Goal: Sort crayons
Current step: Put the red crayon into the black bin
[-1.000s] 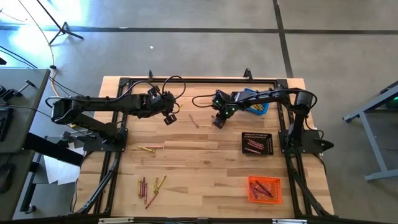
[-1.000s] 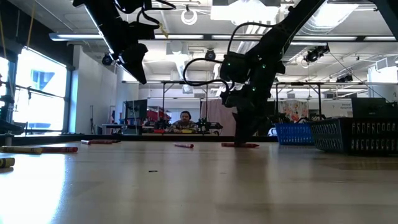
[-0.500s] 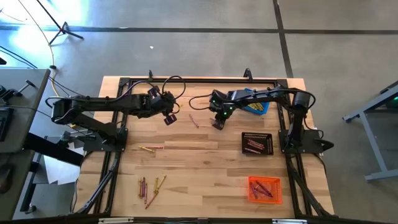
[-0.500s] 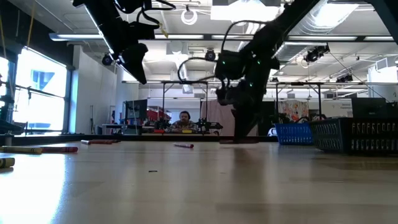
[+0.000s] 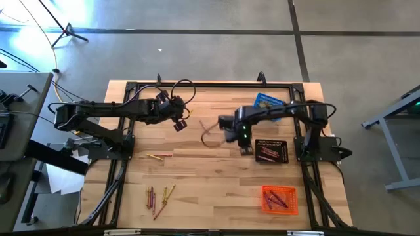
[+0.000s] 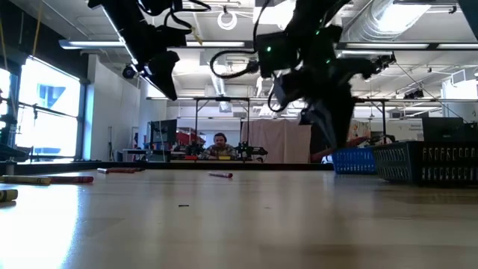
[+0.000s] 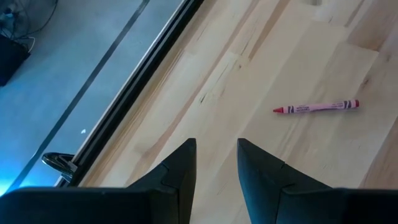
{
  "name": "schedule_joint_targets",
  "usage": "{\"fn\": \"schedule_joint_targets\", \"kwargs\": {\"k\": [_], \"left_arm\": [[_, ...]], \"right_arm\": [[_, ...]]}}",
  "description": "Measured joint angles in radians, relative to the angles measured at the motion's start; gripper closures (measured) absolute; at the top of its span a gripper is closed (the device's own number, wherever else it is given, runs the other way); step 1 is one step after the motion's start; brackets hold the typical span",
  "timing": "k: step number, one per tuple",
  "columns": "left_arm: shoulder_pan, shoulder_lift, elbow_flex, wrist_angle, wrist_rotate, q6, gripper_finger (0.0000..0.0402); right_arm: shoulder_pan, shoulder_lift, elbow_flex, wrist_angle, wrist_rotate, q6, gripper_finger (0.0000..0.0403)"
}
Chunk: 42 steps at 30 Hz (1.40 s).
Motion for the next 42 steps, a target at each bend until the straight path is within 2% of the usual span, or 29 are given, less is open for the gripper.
{"fn": "schedule_joint_targets", "kwargs": {"k": [4, 10, 13, 21, 25, 28, 33, 42], "left_arm": [[0.001, 0.000, 0.000, 0.043, 0.000, 0.003, 0.0300], [0.005, 0.000, 0.000, 0.067, 0.000, -0.023, 0.0300], [0.005, 0.000, 0.000, 0.056, 0.000, -0.047, 0.0300], [0.013, 0.000, 0.000, 0.096, 0.000, -0.026, 0.0300], [0.019, 0.000, 0.000, 0.142, 0.000, -0.027, 0.0300], [0.019, 0.000, 0.000, 0.162, 0.000, -0.027, 0.0300], [0.019, 0.000, 0.000, 0.165, 0.000, -0.027, 0.0300], [0.019, 0.000, 0.000, 0.168, 0.005, -0.029, 0.0300]], "right_arm": [[0.048, -0.067, -0.001, 0.016, 0.099, 0.005, 0.0393], [0.052, -0.238, -0.038, 0.068, 0.104, 0.087, 0.0396], [0.053, -0.385, -0.175, 0.122, 0.088, 0.161, 0.0396], [0.058, -0.821, -0.605, 0.363, 0.093, 0.560, 0.0397], [0.074, -0.951, -0.730, 0.347, 0.156, 0.646, 0.0397], [0.075, -1.003, -0.796, 0.340, 0.171, 0.713, 0.0392], [0.075, -1.017, -0.855, 0.337, 0.160, 0.798, 0.0372], [0.075, -1.017, -0.843, 0.347, 0.130, 0.782, 0.0337]]}}
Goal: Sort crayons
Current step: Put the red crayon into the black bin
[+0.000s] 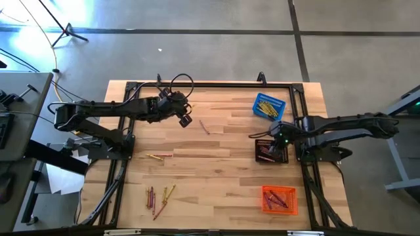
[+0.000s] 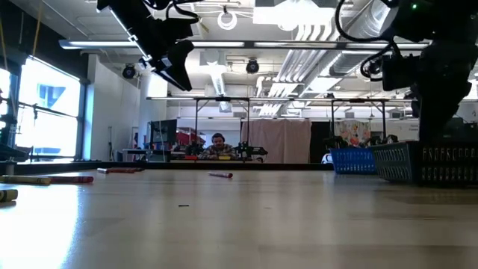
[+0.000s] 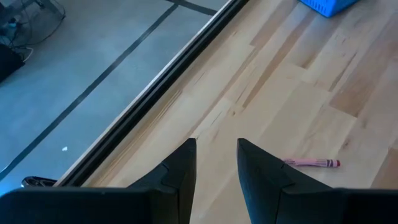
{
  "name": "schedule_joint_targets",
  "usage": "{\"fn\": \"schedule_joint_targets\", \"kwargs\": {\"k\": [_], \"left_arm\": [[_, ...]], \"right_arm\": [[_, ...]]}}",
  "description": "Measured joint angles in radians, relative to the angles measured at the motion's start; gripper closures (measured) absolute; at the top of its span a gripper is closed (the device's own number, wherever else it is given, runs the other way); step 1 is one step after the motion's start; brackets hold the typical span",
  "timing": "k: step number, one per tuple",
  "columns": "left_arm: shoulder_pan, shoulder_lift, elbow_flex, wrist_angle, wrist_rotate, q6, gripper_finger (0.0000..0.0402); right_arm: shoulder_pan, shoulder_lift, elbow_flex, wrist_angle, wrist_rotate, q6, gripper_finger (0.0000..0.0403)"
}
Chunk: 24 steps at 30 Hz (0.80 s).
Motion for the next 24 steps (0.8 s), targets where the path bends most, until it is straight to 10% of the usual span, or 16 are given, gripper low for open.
{"fn": "schedule_joint_targets", "kwargs": {"k": [12, 24], "left_arm": [[-0.009, 0.019, -0.044, 0.002, 0.346, 0.062, 0.0300], [-0.016, 0.035, -0.092, -0.137, 0.172, -0.134, 0.0300]], "right_arm": [[-0.001, 0.011, 0.094, 0.265, 0.040, -0.261, 0.0298], [-0.133, 0.358, 0.094, 0.711, 0.232, -0.252, 0.0284]]}}
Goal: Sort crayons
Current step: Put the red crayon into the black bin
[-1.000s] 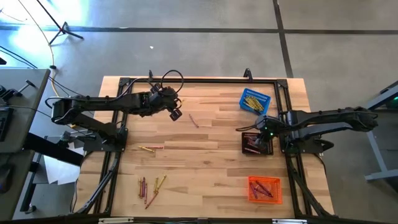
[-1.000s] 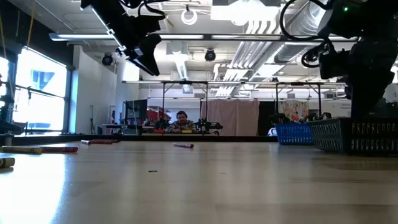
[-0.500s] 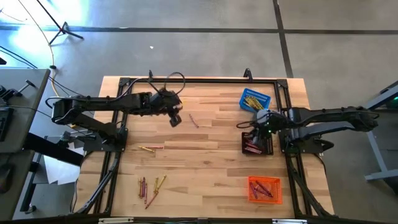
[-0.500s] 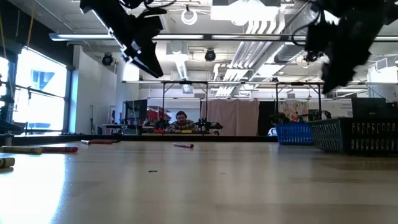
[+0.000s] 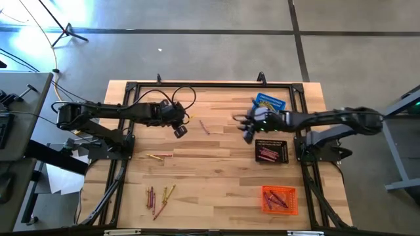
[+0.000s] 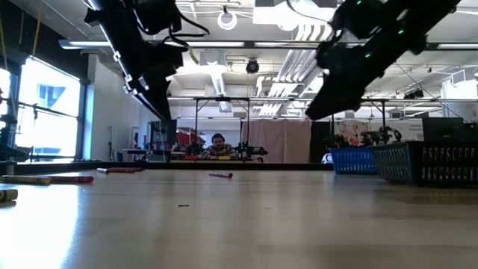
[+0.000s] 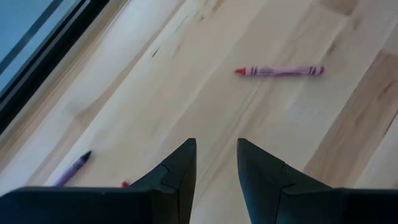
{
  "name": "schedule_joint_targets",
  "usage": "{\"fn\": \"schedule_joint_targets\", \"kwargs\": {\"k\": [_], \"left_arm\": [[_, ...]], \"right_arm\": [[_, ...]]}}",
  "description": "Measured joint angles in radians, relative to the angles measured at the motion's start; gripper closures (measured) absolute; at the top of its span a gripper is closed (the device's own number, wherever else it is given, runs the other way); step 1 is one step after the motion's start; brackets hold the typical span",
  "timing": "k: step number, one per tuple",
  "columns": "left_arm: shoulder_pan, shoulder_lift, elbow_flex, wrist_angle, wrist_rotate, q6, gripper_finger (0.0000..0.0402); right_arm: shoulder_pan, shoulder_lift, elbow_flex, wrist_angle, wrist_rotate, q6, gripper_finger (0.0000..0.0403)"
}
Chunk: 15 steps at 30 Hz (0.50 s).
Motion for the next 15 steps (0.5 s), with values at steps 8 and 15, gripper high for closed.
{"fn": "schedule_joint_targets", "kwargs": {"k": [8, 15], "left_arm": [[-0.001, -0.016, 0.001, -0.098, -0.034, -0.015, 0.0300], [-0.018, -0.063, 0.001, -0.277, -0.125, -0.071, 0.0300]], "right_arm": [[-0.067, 0.358, 0.248, 0.011, -0.006, 0.023, 0.0284], [-0.067, 0.663, 0.606, -0.217, -0.026, -0.019, 0.0284]]}}
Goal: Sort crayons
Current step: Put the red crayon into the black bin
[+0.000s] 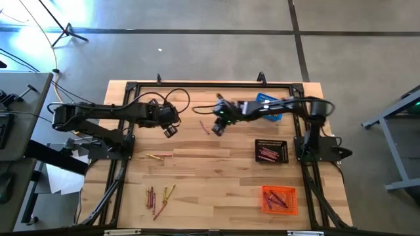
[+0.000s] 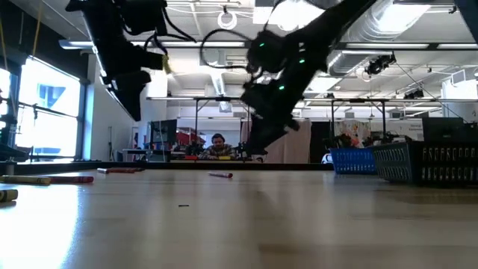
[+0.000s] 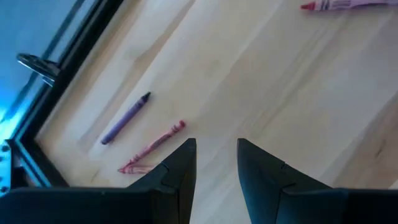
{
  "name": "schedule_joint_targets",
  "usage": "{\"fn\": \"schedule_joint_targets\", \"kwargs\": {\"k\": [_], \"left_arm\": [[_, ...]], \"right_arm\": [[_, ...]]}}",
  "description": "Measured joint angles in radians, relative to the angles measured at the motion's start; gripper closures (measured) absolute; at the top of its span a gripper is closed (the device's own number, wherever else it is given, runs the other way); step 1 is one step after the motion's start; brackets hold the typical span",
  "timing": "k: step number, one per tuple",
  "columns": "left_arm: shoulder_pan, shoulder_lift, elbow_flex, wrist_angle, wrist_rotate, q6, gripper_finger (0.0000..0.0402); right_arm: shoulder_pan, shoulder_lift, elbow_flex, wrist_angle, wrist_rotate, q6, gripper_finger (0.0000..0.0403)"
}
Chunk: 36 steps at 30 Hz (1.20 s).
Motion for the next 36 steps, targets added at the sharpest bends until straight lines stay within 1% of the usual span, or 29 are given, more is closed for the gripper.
{"fn": "schedule_joint_targets", "kwargs": {"k": [5, 10, 15, 21, 23, 26, 31, 33, 36], "left_arm": [[-0.024, -0.038, 0.000, -0.100, -0.054, -0.031, 0.0300], [-0.048, -0.087, 0.000, -0.133, -0.067, -0.033, 0.0300], [-0.071, -0.140, -0.001, -0.159, -0.076, -0.034, 0.0300], [-0.093, -0.191, 0.000, -0.176, -0.093, -0.066, 0.0300], [-0.097, -0.200, 0.000, -0.179, -0.102, -0.075, 0.0300], [-0.104, -0.207, 0.000, -0.184, -0.109, -0.084, 0.0300], [-0.118, -0.210, 0.000, -0.186, -0.114, -0.089, 0.0300], [-0.120, -0.211, 0.000, -0.186, -0.114, -0.092, 0.0300], [-0.120, -0.211, 0.000, -0.188, -0.110, -0.105, 0.0300]], "right_arm": [[0.000, 0.160, 0.186, -0.075, -0.090, -0.042, 0.0284], [0.000, 0.264, 0.320, -0.110, -0.096, -0.040, 0.0284], [0.000, 0.345, 0.409, -0.208, -0.098, -0.038, 0.0284], [0.001, 0.366, 0.429, -0.236, -0.090, -0.047, 0.0285], [0.001, 0.367, 0.429, -0.248, -0.080, -0.061, 0.0291], [0.001, 0.368, 0.428, -0.261, -0.074, -0.072, 0.0317], [-0.004, 0.365, 0.428, -0.283, -0.086, -0.111, 0.0388], [-0.009, 0.355, 0.428, -0.304, -0.116, -0.126, 0.0392], [-0.014, 0.321, 0.420, -0.369, -0.144, -0.141, 0.0381]]}}
